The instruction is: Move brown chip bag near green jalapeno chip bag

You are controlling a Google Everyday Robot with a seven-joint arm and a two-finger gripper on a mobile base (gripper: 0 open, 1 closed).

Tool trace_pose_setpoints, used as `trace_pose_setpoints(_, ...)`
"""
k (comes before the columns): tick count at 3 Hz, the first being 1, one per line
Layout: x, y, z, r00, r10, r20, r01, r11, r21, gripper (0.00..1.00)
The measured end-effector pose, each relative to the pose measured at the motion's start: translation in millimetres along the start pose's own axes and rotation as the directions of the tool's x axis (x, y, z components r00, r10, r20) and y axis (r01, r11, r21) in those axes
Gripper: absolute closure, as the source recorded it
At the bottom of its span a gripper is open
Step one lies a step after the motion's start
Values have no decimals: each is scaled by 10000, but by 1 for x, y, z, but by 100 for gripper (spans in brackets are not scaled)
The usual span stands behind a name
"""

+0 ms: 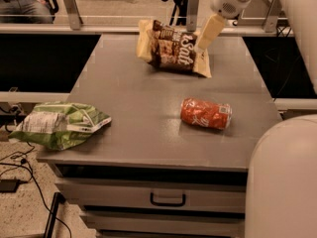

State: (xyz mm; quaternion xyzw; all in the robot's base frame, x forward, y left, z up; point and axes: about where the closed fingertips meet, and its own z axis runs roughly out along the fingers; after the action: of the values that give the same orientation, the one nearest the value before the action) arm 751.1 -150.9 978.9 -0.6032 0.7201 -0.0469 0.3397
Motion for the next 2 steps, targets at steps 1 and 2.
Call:
trace_pose_setpoints(1,3,2,37,9973,447,575,-437,9989,-186,0)
trace_pose_setpoints(2,5,11,72,9886,955,1167,-903,9947,-487,0)
